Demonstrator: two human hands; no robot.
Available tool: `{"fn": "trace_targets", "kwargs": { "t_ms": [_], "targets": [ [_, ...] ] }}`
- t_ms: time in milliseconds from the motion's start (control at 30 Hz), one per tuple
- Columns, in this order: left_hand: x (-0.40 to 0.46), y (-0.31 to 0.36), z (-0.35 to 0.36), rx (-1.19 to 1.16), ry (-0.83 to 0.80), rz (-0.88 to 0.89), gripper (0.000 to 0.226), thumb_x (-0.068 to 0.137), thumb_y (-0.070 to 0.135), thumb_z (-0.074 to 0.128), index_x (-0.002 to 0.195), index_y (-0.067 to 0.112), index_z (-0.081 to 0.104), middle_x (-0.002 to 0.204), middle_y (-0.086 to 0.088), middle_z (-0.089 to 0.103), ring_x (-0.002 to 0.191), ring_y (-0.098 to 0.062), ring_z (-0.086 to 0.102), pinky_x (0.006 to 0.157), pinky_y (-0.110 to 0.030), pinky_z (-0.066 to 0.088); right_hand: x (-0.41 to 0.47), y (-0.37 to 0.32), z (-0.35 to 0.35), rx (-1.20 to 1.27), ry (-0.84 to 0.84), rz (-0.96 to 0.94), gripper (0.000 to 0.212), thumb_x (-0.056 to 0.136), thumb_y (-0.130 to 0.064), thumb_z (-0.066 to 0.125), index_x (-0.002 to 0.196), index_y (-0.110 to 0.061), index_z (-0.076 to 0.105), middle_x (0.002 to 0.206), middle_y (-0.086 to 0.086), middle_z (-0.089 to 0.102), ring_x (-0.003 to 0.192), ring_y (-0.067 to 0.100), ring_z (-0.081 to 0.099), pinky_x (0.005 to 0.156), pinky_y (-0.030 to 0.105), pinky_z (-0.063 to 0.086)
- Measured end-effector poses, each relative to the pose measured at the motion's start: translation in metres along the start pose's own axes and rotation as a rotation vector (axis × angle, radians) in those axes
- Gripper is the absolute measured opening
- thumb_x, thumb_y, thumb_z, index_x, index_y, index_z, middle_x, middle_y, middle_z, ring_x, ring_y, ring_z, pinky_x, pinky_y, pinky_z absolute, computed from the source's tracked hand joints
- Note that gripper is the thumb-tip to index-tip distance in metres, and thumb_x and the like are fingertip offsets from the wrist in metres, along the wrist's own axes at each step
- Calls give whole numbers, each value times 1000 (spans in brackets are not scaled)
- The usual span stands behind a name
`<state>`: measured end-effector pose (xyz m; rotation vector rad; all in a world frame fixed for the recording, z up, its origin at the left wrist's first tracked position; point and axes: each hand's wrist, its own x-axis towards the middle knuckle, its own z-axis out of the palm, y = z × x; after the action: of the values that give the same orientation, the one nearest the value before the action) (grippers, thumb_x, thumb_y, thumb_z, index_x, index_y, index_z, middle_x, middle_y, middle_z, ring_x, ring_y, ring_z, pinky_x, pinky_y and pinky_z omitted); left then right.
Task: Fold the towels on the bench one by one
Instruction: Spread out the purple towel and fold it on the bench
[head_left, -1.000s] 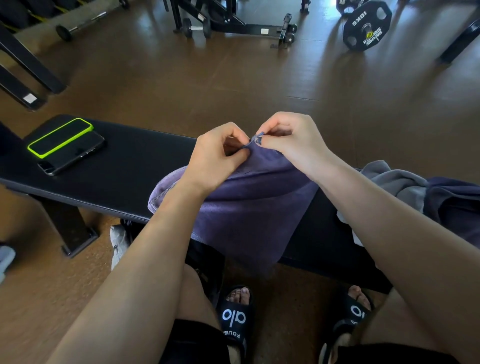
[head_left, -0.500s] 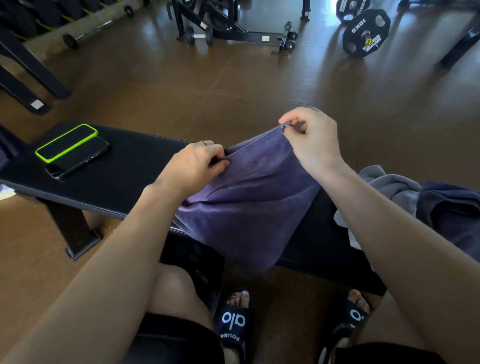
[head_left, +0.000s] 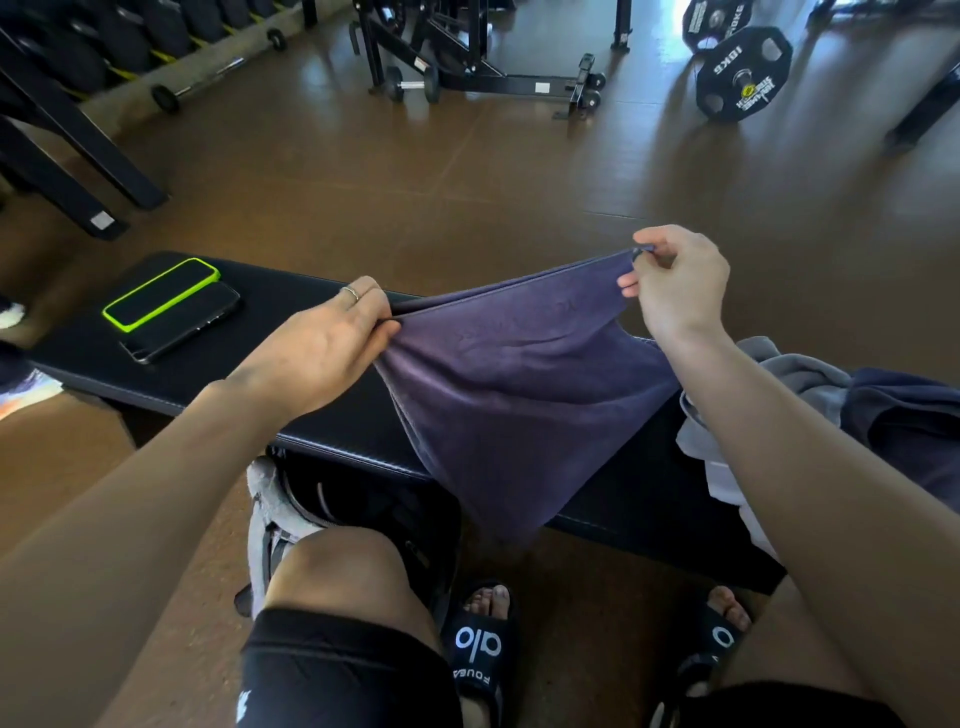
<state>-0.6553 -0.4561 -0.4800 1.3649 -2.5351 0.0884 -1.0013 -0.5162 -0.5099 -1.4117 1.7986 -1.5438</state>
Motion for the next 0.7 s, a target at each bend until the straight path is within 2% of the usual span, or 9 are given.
{"fn": "trace_targets", "kwargs": {
  "t_ms": [100,167,233,333,433,533,600,700],
  "targets": [
    [0,-3,-8,-5,42,40,27,107,29,36,102,10,54,103,-3,50,90,-25,56,79,-47,51,3,1,-6,-41,-4,-13,28,94,1,49,97,-17,70,100,23,67,55,4,69,54,11,50],
    [4,-2,-12,-72,102,23,16,107,20,45,104,10,57,106,-1,54,94,-23,57,84,-40,49,5,1,-9,-39,3,-18,28,94,0,48,92,-20,68,99,23,67,57,7,70,58,17,55],
    [8,-2,-16,-157,184,-20,8,102,12,54,106,11,61,105,3,57,93,-19,57,88,-27,46,4,-1,-14,-11,9,-4,31,93,1,47,86,-24,64,98,23,67,59,11,72,62,25,59],
    [13,1,-20,-214,262,-63,9,97,6,63,105,10,66,100,6,60,86,-11,57,86,-6,39,2,-3,-21,49,17,23,34,93,4,46,83,-24,62,92,17,67,62,17,73,68,33,62],
    [17,5,-25,-286,300,-101,7,94,7,69,100,10,69,94,4,64,81,-7,62,83,-5,41,2,-8,-27,122,22,51,28,92,9,43,92,-11,63,79,4,64,59,14,71,66,29,60],
    [20,5,-32,-370,313,-156,8,94,10,69,98,18,70,91,2,70,83,-10,65,83,-15,49,1,-11,-32,158,24,53,27,92,11,42,100,-3,64,75,3,63,56,10,69,63,24,59],
    [20,5,-35,-405,303,-171,11,94,11,70,97,21,66,87,0,71,82,-10,66,83,-19,51,1,-11,-36,139,17,36,27,93,10,42,102,-2,64,75,4,63,56,10,69,64,26,60],
    [20,3,-38,-431,284,-150,10,94,9,70,96,17,64,85,-4,70,79,-12,67,80,-15,51,3,-9,-44,103,-22,15,27,94,8,44,97,-7,66,71,4,64,59,18,70,69,34,61]
  ]
}}
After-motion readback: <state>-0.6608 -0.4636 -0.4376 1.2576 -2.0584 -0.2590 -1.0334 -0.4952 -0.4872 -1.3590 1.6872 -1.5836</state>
